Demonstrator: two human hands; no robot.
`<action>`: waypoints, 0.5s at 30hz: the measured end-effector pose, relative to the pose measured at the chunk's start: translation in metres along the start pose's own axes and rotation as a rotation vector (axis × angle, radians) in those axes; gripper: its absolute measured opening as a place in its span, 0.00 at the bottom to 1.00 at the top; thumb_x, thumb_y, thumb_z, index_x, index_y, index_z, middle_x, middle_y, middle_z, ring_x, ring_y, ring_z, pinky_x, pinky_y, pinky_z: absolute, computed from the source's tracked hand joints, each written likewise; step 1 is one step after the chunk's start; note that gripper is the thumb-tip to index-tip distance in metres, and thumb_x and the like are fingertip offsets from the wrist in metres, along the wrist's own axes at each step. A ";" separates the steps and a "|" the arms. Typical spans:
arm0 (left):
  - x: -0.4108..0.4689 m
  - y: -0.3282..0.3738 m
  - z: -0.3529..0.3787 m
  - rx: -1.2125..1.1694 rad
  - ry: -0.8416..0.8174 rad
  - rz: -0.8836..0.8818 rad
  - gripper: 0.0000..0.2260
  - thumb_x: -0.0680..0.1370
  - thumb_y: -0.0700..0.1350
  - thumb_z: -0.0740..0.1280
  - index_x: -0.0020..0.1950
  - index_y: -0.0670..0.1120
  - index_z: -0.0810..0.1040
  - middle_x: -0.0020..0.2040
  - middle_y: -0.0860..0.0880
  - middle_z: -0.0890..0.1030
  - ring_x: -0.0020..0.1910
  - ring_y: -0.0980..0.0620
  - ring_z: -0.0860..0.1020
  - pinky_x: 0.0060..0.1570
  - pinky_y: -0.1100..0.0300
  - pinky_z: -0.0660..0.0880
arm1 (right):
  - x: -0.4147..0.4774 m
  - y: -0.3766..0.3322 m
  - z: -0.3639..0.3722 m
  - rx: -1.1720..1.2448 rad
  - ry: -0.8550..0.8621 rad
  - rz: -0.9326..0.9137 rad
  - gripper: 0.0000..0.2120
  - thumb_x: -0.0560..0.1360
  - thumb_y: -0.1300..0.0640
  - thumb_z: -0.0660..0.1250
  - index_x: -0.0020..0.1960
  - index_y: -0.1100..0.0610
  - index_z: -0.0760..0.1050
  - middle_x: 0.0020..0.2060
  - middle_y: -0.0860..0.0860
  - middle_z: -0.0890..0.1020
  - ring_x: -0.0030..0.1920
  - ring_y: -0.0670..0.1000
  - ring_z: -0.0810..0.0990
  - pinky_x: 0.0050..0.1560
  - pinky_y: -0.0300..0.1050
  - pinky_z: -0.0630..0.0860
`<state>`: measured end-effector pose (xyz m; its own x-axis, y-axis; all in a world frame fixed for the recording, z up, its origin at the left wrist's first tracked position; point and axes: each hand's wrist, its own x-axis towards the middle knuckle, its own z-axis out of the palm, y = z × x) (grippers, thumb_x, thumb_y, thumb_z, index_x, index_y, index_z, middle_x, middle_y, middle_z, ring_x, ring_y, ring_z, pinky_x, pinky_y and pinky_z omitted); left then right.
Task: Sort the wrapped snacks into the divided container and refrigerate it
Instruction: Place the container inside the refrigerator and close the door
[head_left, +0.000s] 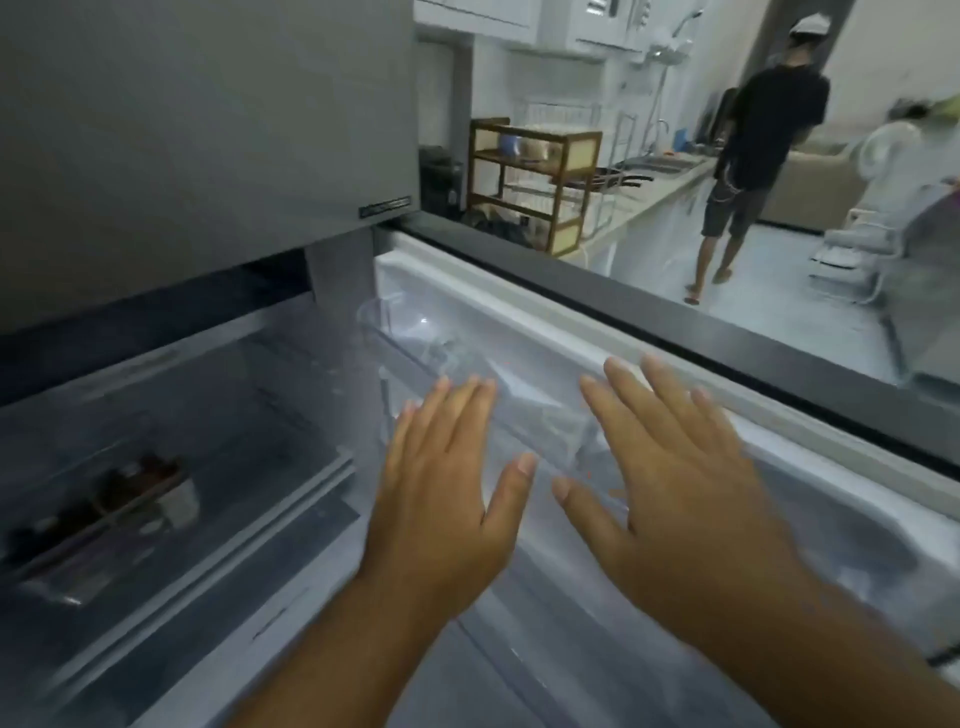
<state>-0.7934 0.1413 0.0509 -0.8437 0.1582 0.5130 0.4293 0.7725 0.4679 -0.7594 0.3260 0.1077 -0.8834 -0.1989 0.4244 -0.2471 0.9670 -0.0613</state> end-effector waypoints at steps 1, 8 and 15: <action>0.019 0.030 0.004 -0.027 -0.017 0.041 0.31 0.82 0.64 0.48 0.82 0.51 0.57 0.81 0.55 0.59 0.82 0.57 0.49 0.79 0.58 0.39 | -0.004 0.023 -0.027 -0.015 0.008 0.051 0.36 0.76 0.33 0.49 0.80 0.49 0.55 0.80 0.47 0.56 0.80 0.49 0.46 0.78 0.51 0.43; 0.110 0.116 0.045 0.004 -0.221 0.153 0.30 0.83 0.61 0.48 0.83 0.50 0.56 0.83 0.53 0.55 0.82 0.55 0.47 0.80 0.55 0.40 | 0.011 0.143 -0.087 -0.128 -0.177 0.293 0.37 0.76 0.30 0.45 0.80 0.45 0.44 0.81 0.47 0.46 0.80 0.49 0.41 0.79 0.55 0.44; 0.108 0.129 0.063 -0.008 -0.220 0.082 0.27 0.83 0.57 0.47 0.80 0.50 0.63 0.81 0.50 0.62 0.81 0.51 0.53 0.79 0.52 0.40 | 0.002 0.154 -0.080 -0.002 -0.455 0.154 0.32 0.80 0.36 0.43 0.80 0.45 0.37 0.80 0.45 0.40 0.79 0.46 0.40 0.78 0.47 0.45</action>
<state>-0.8498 0.2965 0.1212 -0.8552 0.3515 0.3808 0.5015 0.7465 0.4374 -0.7673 0.4876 0.1710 -0.9944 -0.1017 -0.0281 -0.0988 0.9910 -0.0903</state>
